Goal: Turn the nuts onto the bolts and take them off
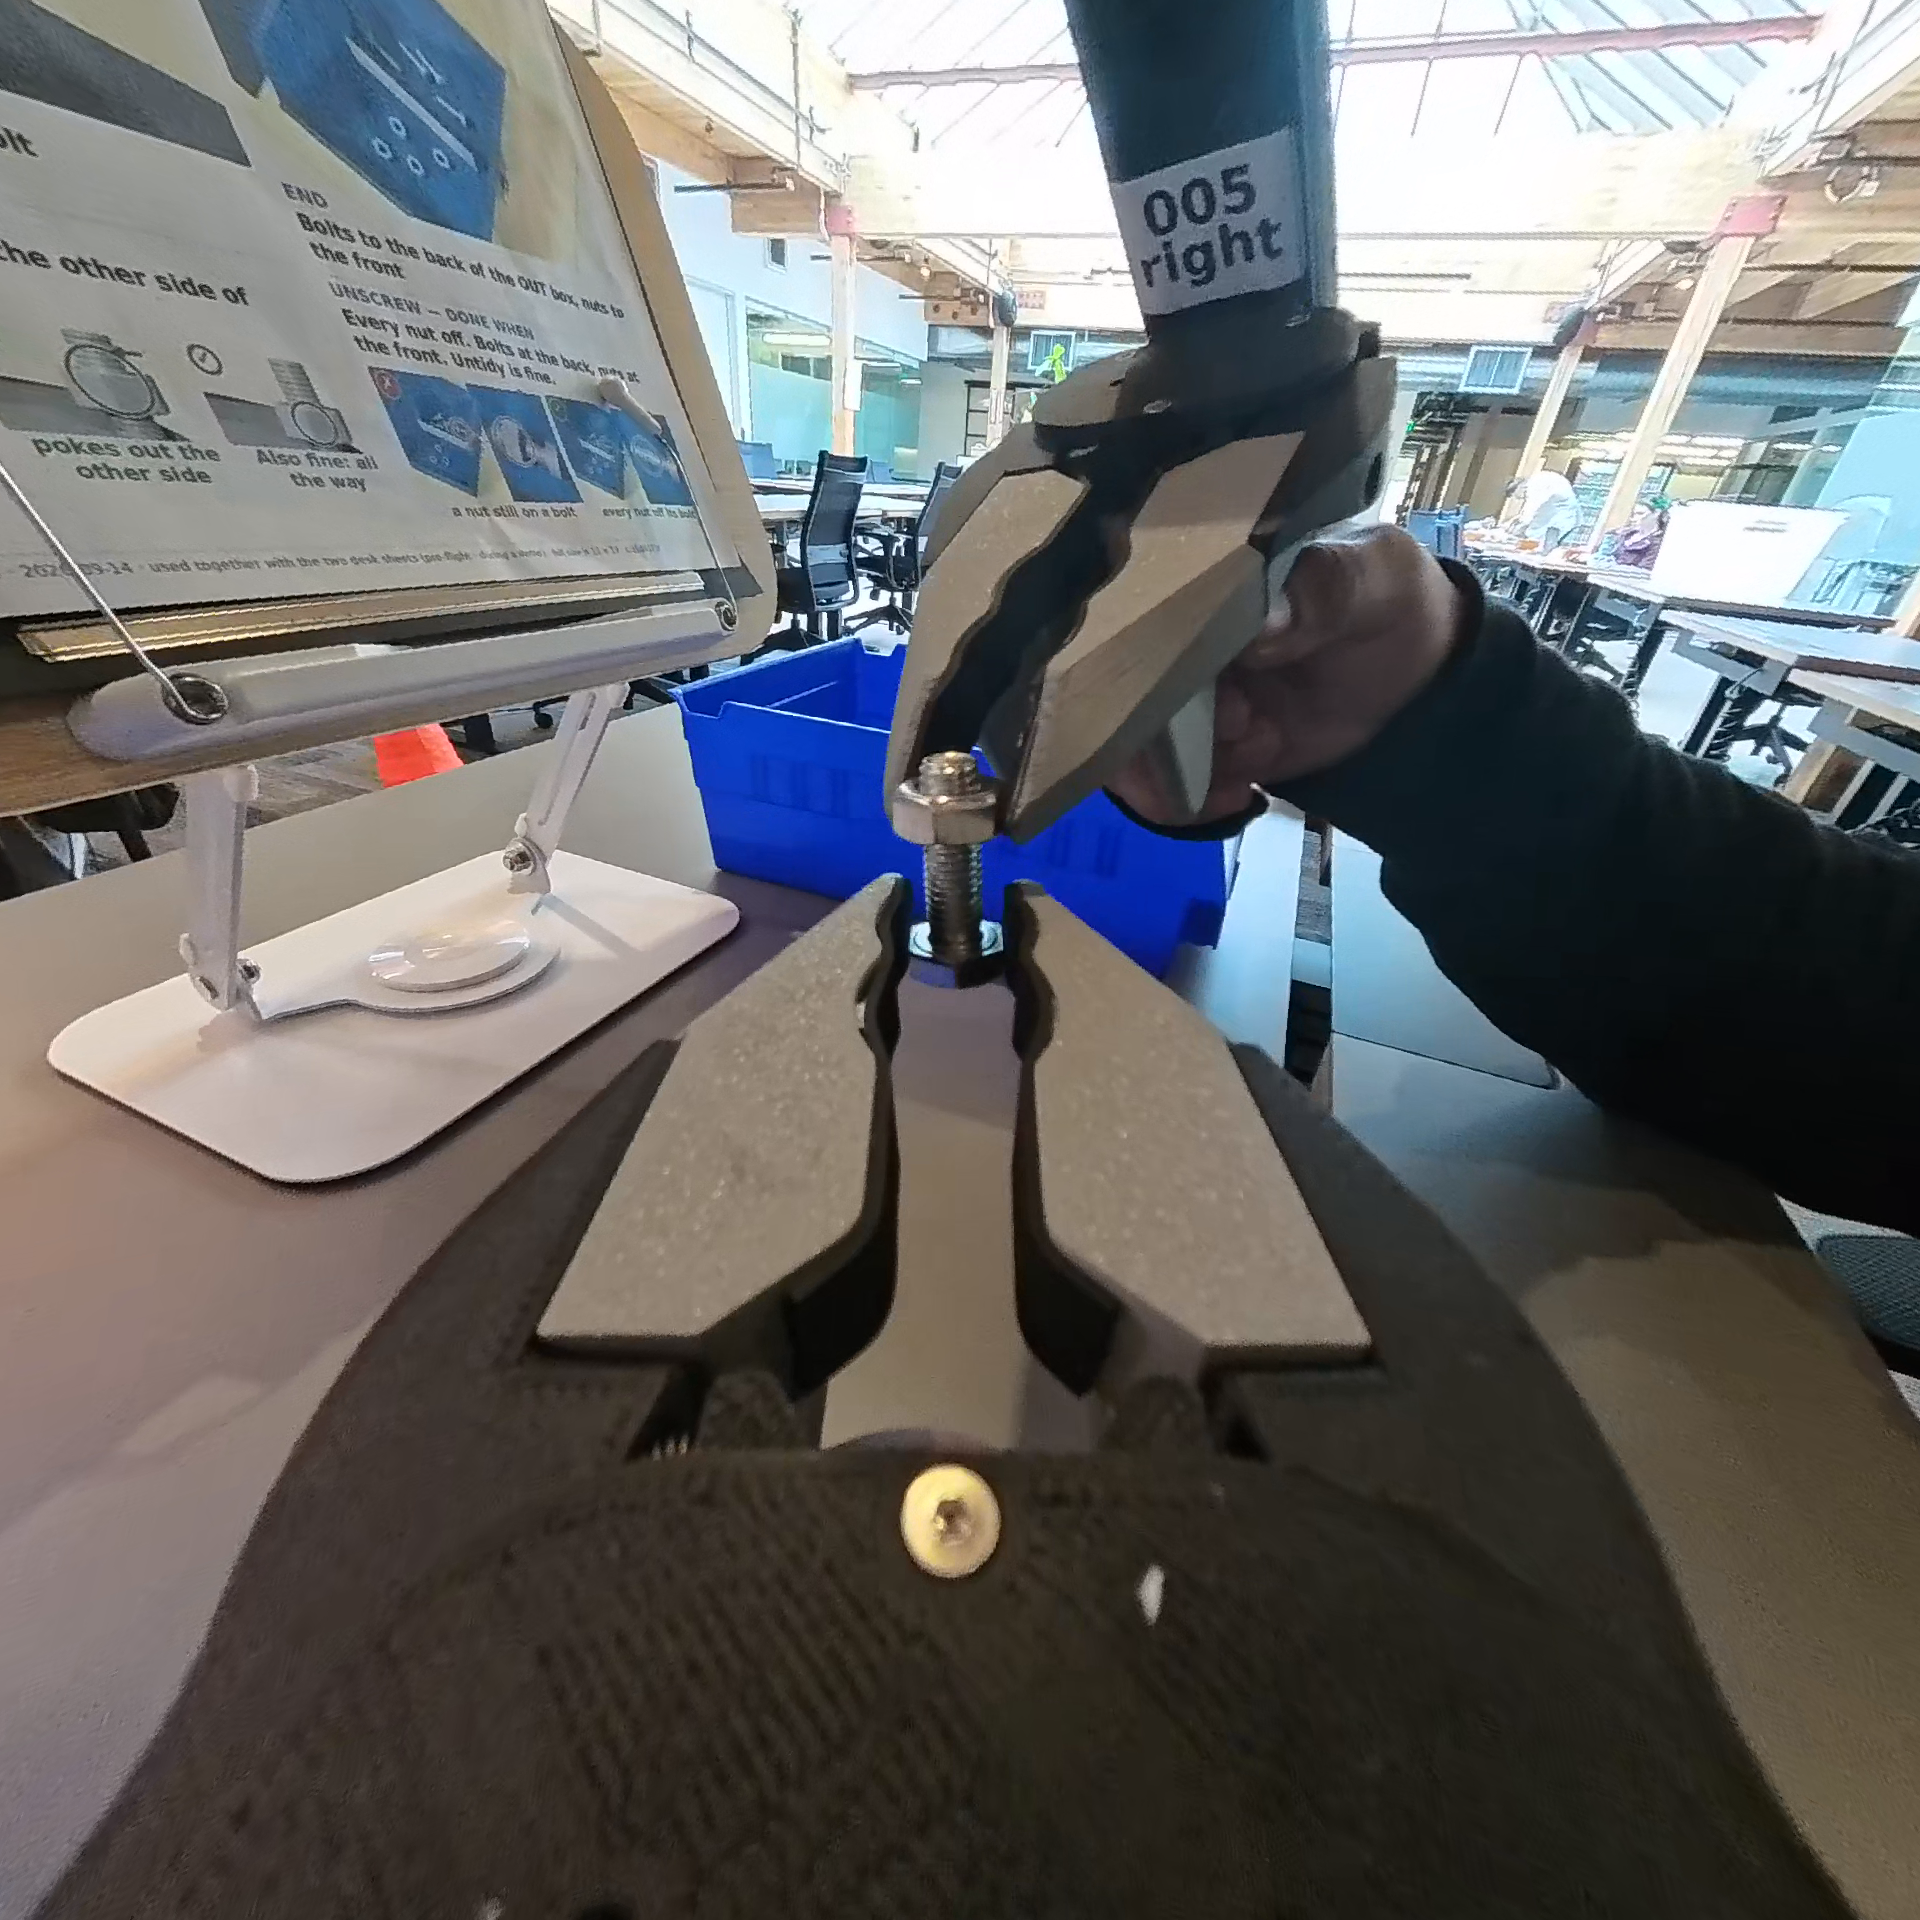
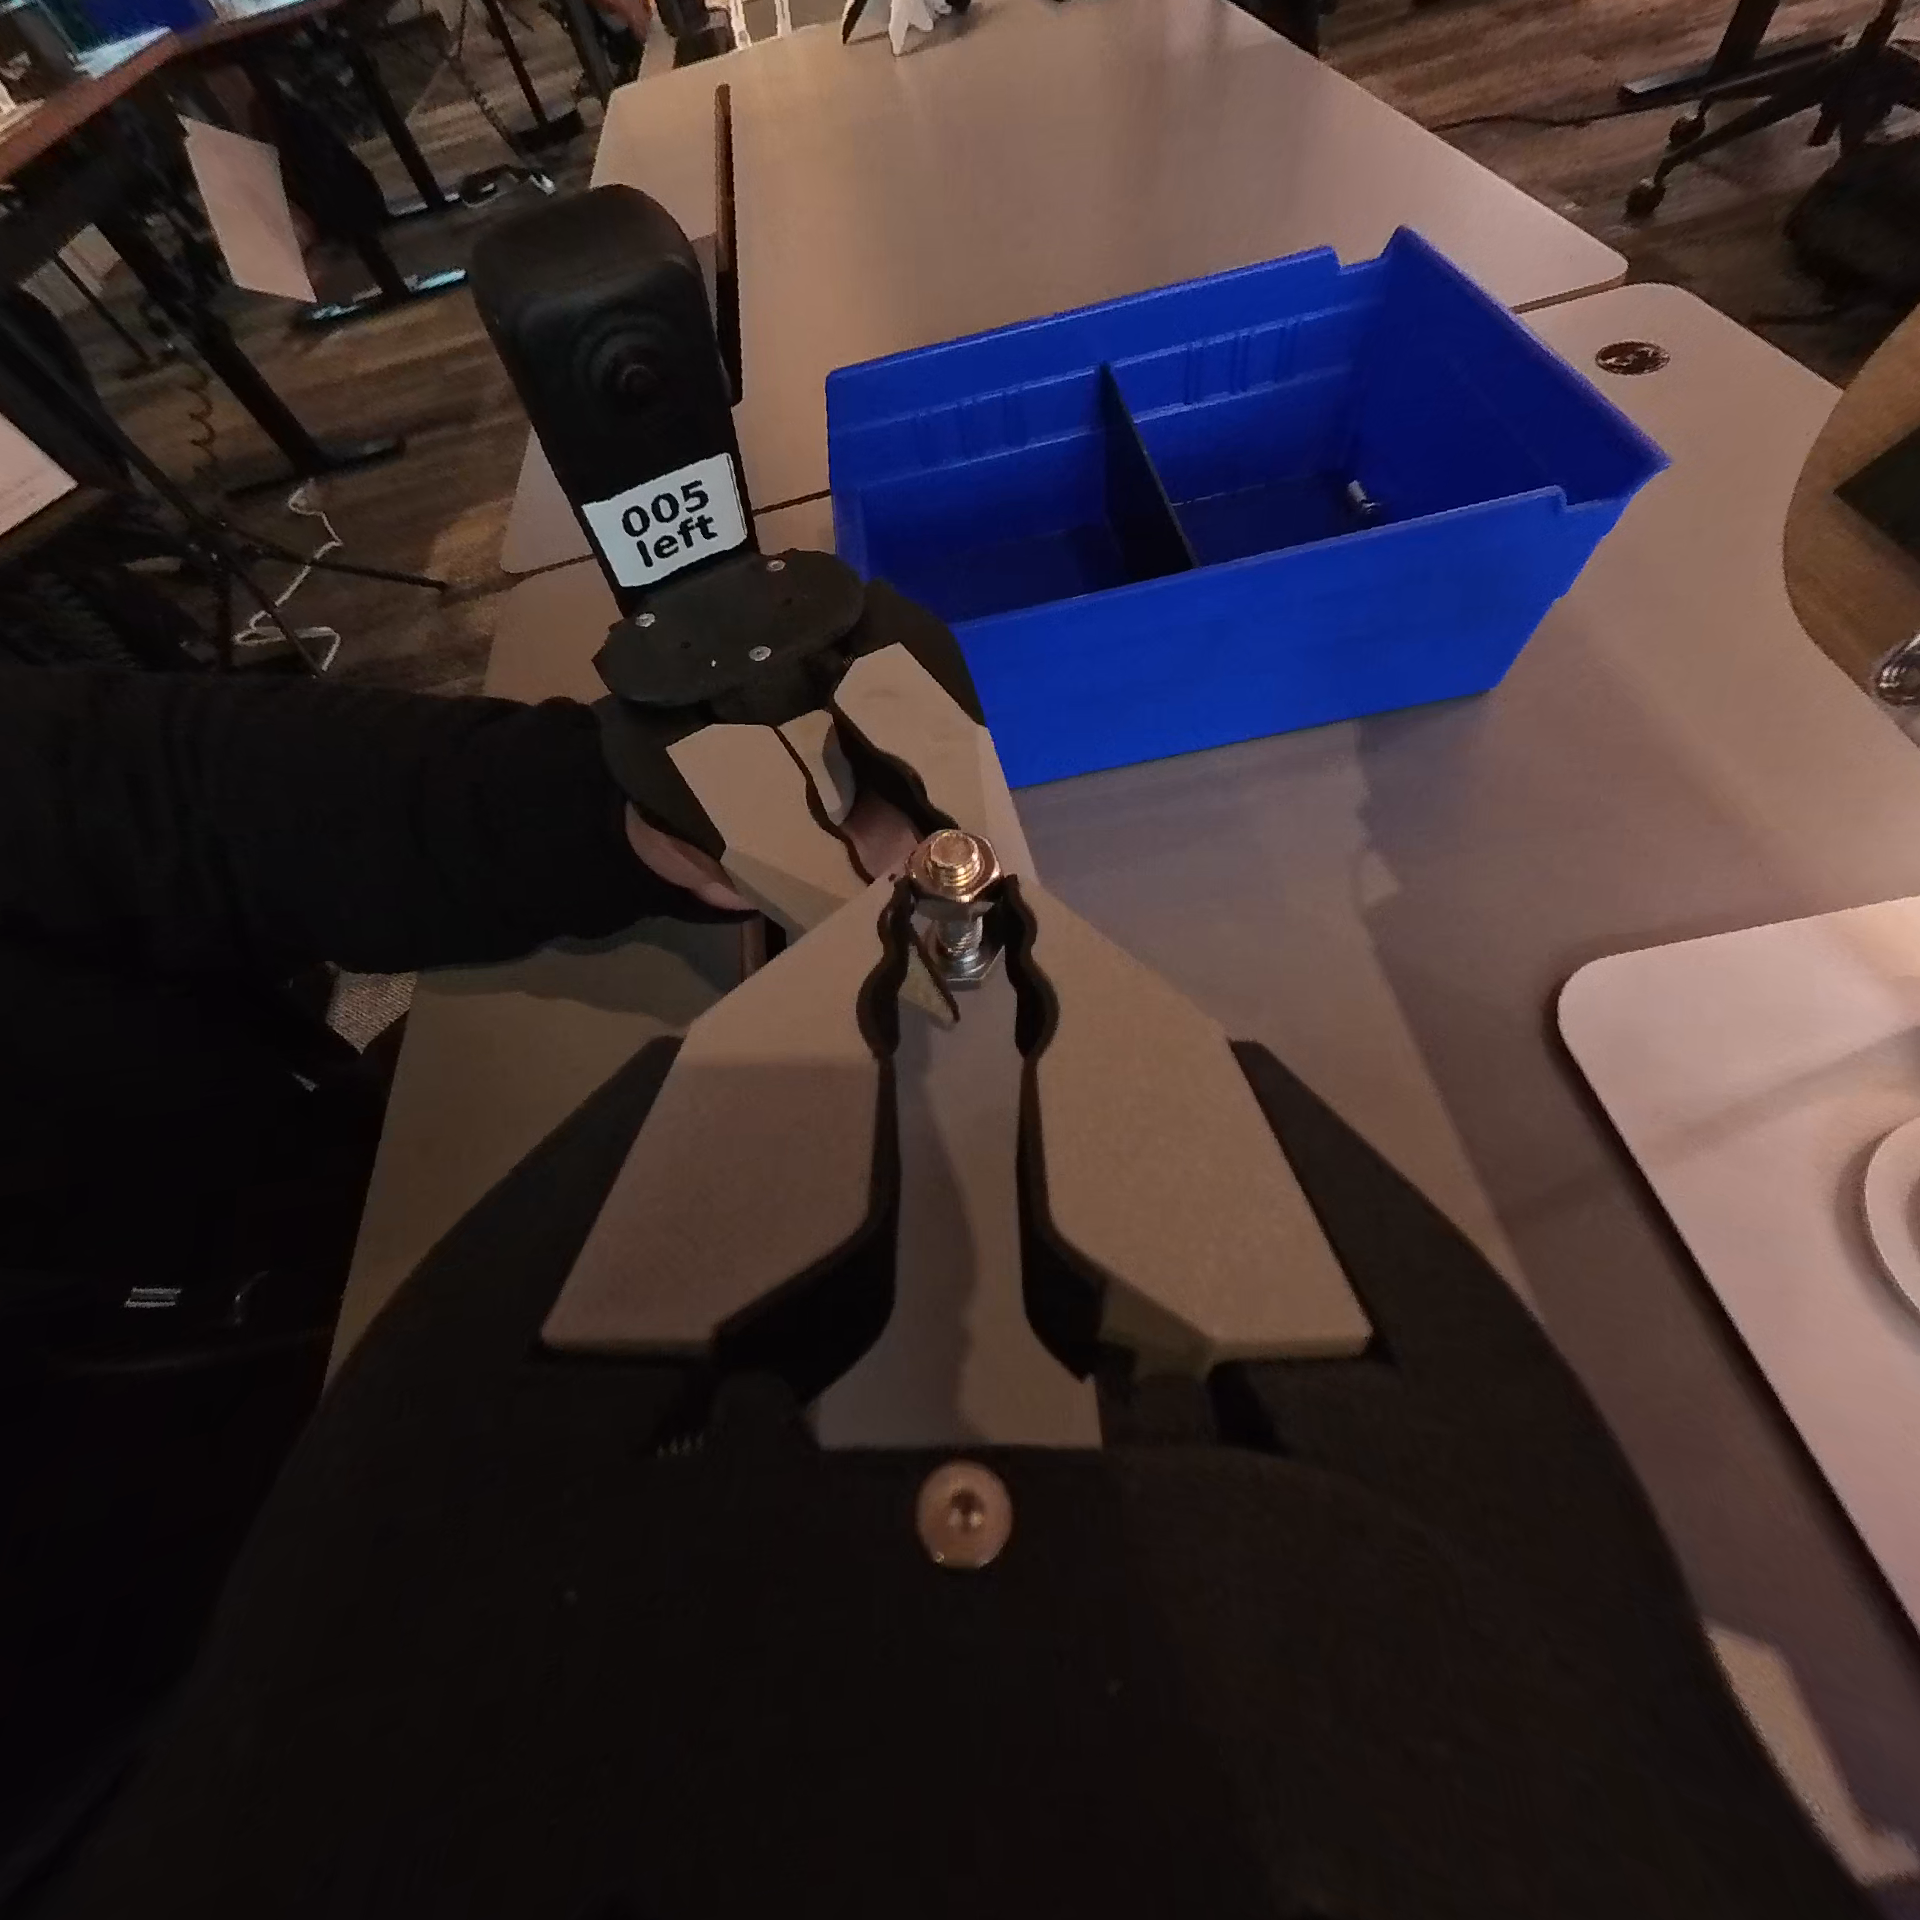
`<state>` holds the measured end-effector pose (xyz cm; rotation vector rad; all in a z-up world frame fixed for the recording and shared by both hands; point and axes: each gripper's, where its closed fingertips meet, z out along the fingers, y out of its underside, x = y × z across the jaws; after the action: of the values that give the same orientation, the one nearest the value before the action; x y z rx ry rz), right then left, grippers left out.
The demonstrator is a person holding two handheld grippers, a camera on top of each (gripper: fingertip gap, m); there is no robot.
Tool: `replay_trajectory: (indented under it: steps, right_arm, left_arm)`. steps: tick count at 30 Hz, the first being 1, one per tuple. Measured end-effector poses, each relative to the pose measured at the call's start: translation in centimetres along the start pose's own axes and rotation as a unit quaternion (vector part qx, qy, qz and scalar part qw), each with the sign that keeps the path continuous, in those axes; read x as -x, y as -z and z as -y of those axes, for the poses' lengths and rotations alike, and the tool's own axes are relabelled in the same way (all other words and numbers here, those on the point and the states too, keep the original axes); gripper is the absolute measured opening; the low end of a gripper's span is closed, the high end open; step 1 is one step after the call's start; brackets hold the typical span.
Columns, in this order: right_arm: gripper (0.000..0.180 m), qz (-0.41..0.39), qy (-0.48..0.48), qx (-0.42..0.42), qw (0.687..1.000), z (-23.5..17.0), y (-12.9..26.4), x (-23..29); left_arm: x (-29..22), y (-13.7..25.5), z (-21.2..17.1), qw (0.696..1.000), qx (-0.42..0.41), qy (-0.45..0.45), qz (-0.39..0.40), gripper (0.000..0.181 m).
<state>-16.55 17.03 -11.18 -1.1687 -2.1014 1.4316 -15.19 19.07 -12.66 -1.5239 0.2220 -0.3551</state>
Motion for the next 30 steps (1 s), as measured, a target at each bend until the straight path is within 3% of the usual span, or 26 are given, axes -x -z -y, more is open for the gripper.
replay_trajectory:
  steps: [13,23,27,28,29,30]
  right_arm:
    - [0.024,0.015,0.026,0.021,0.999,-0.6,-0.1,0.9]
    - [0.029,-0.042,0.027,-0.016,0.999,0.6,0.6,-1.1]
    - [0.034,0.001,0.025,0.007,1.0,0.0,0.2,0.7]
    - [0.031,0.019,0.025,0.012,0.999,-0.2,0.3,1.4]
    - [0.003,0.062,0.027,0.013,0.998,-0.3,0.6,2.7]
    - [0.0,0.101,0.019,0.008,0.995,-0.1,0.9,3.9]
  left_arm:
    - [1.0,0.3,0.0,1.0,-0.001,0.012,0.022,0.015]
    - [0.6,0.1,-0.2,1.0,0.003,0.014,0.009,0.015]
    - [0.9,0.1,-0.3,1.0,0.005,0.011,0.019,0.015]
    - [1.0,0.2,-0.3,1.0,0.005,0.01,0.022,0.015]
    - [1.1,0.2,-0.2,1.0,0.002,0.014,0.023,0.015]
    - [1.2,0.3,-0.1,1.0,-0.001,0.018,0.023,0.015]
